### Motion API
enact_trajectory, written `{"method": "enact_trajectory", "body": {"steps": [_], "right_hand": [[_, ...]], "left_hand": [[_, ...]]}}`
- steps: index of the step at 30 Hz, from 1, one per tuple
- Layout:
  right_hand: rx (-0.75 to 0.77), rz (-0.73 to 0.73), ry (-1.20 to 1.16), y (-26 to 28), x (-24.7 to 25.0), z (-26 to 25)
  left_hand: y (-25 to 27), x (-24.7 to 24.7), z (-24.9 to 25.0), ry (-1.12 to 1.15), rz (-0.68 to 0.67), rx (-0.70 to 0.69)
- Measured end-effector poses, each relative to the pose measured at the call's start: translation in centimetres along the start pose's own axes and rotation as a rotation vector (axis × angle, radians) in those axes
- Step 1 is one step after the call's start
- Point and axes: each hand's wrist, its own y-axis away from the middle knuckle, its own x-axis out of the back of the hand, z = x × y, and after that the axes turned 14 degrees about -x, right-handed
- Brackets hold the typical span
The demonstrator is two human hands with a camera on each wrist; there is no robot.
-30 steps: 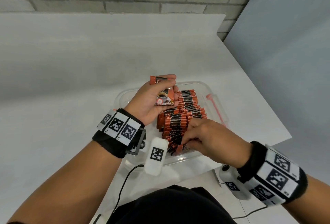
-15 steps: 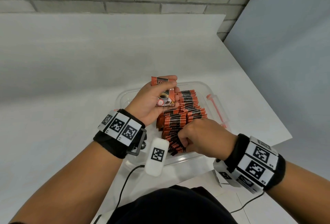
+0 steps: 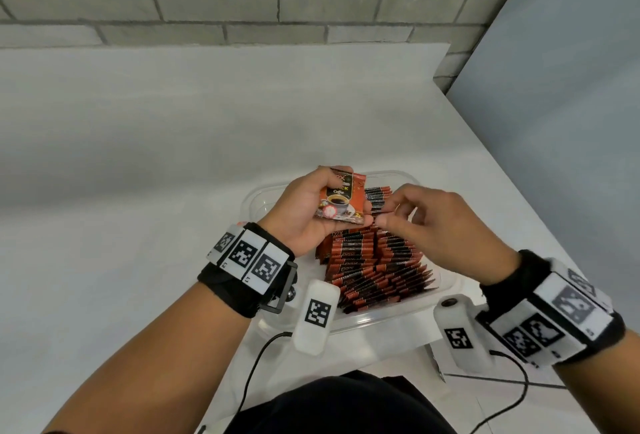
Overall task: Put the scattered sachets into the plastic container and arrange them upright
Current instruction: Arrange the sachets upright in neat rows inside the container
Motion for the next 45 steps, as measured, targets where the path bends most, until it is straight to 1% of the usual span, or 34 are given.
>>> {"method": "enact_trajectory", "body": {"steps": [1, 2, 3, 6, 9, 12, 16, 19, 22, 27, 31, 34, 38, 42, 45], "right_hand": [[-0.031, 0.072, -0.09, -0.2, 0.4, -0.4], [-0.056, 0.1, -0.161, -0.4, 0.6, -0.7], [-0.072, 0.097, -0.214, -0.7, 0.7, -1.0], [-0.073, 0.037, -0.295, -1.3, 0.4, -1.4], [-0.075, -0.06, -0.376, -1.6, 0.3, -1.5], [-0.103, -0.15, -0.422, -1.5, 0.7, -1.4], [-0.019, -0.159, -0.235, -0.1, 1.2, -0.2], [0.056, -0.275, -0.078, 1.2, 1.1, 0.9], [0.093, -0.364, -0.011, 2.1, 0.7, 1.6], [0.139, -0.377, 0.117, 2.6, -0.6, 2.6], [0.189, -0.342, 0.163, 3.3, -1.5, 2.9], [0.219, -0.304, 0.234, 3.6, -1.5, 2.9], [0.253, -0.351, 0.323, 3.3, -1.4, 2.0], [0.239, -0.332, 0.447, 2.9, -1.1, 1.0], [0.252, -0.331, 0.511, 2.9, -1.2, 0.8]], "left_hand": [[0.0, -0.1, 0.0, -0.036, -0.005, -0.008], [0.0, -0.3, -0.1, -0.082, -0.02, -0.02], [0.0, -0.4, -0.1, -0.124, -0.048, -0.037], [0.1, -0.7, -0.3, -0.222, -0.118, -0.082], [0.3, -0.5, -0.3, -0.288, -0.116, -0.107], [0.7, -0.6, 0.0, -0.305, -0.085, -0.059], [0.6, 0.1, 0.6, -0.367, 0.044, -0.064], [0.5, 1.0, 0.7, -0.402, 0.117, -0.042], [0.5, 1.1, 0.5, -0.44, 0.173, 0.005], [0.4, 0.8, 0.0, -0.503, 0.273, 0.097], [0.6, 0.9, 0.0, -0.53, 0.316, 0.185], [0.7, 1.3, -0.3, -0.526, 0.319, 0.259], [0.9, 1.3, -1.1, -0.466, 0.314, 0.339], [0.8, 1.2, -1.5, -0.374, 0.331, 0.435], [0.6, 1.3, -1.6, -0.35, 0.297, 0.471]]}}
